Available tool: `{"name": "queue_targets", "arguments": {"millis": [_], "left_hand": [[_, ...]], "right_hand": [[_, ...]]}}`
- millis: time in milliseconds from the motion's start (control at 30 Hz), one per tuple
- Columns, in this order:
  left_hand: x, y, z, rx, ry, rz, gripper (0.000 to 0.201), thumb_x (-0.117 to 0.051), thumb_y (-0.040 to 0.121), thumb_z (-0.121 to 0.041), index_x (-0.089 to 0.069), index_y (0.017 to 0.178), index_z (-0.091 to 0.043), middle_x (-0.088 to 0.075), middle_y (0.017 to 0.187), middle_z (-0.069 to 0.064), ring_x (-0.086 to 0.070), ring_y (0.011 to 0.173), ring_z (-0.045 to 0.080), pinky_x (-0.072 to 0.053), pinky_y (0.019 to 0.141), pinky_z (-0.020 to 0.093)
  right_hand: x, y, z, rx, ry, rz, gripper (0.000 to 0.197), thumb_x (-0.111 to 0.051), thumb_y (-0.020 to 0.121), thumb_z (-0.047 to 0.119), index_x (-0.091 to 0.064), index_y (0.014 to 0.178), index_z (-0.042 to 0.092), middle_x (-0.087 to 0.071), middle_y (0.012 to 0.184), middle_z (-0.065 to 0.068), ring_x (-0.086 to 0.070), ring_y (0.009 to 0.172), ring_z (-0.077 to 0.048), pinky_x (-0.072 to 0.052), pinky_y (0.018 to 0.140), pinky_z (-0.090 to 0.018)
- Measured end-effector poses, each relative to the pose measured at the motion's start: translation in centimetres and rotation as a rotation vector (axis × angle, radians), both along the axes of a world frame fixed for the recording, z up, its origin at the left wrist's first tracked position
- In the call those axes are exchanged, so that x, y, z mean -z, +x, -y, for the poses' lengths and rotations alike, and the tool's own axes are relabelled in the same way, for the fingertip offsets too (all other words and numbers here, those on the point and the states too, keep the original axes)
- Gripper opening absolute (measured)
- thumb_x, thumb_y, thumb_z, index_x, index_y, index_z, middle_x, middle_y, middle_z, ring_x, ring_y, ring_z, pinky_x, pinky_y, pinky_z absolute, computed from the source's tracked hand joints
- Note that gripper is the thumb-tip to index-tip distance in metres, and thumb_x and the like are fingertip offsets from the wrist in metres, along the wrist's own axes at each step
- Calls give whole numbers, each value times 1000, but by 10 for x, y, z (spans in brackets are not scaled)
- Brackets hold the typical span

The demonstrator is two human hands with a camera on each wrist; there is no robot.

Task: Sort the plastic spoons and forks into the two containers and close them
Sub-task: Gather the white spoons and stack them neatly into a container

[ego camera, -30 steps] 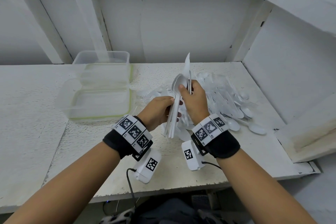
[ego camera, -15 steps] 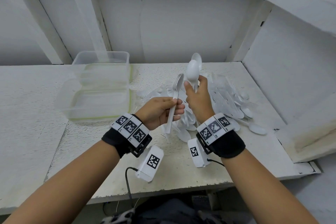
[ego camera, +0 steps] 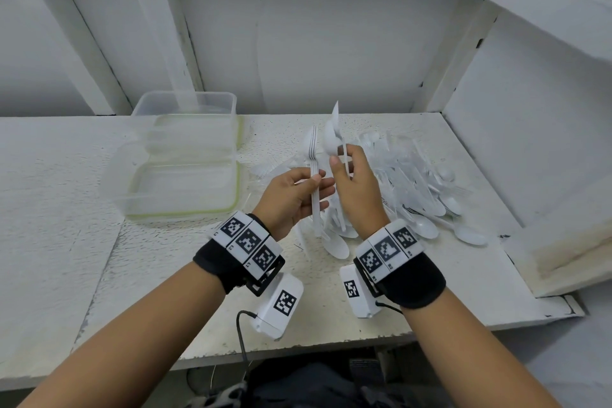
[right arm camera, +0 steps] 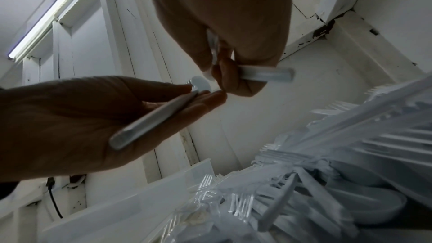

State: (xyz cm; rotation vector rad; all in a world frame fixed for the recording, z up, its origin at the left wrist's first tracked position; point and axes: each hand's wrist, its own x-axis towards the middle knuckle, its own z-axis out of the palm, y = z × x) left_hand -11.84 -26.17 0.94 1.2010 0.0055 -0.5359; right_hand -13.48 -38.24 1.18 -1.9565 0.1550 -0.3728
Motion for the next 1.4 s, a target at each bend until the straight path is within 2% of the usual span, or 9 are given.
{"name": "queue_targets", "arguments": {"millis": [133,300,500,600,733,867,933,1033,1400], "left_hand": [[-1,-3,2,-6,-2,23,12,-49,95,-9,-60,96,-8,-71,86,4,-69,79,12,-57,75,27],[0,-4,3,-34,41,51,15,-49,96,-10,-60,104,-5,-68,91,8,-68,81,14,-56,77,26],[-1,-3,-3,-18,53,38,15,-47,96,-7,-61,98,-1,-67,80,7,-67,66,13,-58,73,33],[-3,-3,-8,21,43,7,12,-49,94,-5,-61,91,-1,-69,75,7,-68,66,15,-59,65,29],[-3,-2,-12,-15,50,-13,9,-50,94,-3,-59,92,-2,-69,86,11,-69,72,16,-59,70,30],[-4,-3,-12,-72,9,-36,8,-51,93,-2,-58,90,-4,-68,89,12,-69,74,16,-58,71,30],[-4,-4,-12,-72,-9,-42,8,-51,92,-2,-58,88,-5,-69,89,12,-70,74,16,-59,69,30],[-6,-5,-11,-71,-39,-55,9,-52,92,-1,-59,87,-4,-70,85,11,-71,72,17,-59,66,31],[-8,-4,-17,-42,-39,-27,16,-52,92,-5,-61,78,-7,-72,74,7,-70,68,15,-57,61,23]], "right_hand": [[-2,4,-5,39,-26,-6,9,-47,96,25,-52,96,17,-60,93,-5,-58,86,-21,-48,75,-30],[-4,7,-9,77,-92,19,16,-54,93,25,-56,81,14,-57,87,-8,-55,79,-19,-45,71,-29],[-7,9,-18,34,12,-85,31,-47,96,30,-66,95,5,-48,105,-7,-59,96,-24,-50,90,-40],[-9,6,-14,-3,-7,-97,31,-43,98,27,-67,99,7,-51,107,-9,-55,94,-17,-45,86,-28],[-13,1,-6,19,-50,-71,27,-35,101,26,-52,115,11,-50,79,9,-50,71,-7,-38,65,-17],[-6,-4,-8,-33,-36,-74,15,-28,102,28,-30,116,22,-49,94,-1,-47,70,-3,-35,59,-17],[-3,-5,-10,-36,-92,-47,14,-30,101,21,-38,113,22,-49,99,-4,-47,76,-7,-35,64,-17],[4,-6,-11,27,-220,-33,26,-40,98,14,-57,118,11,-55,108,-8,-47,92,-9,-35,68,-3],[4,-11,-25,-3,-161,28,30,-50,94,12,-62,122,13,-48,98,-1,-47,80,1,-33,72,6]]}}
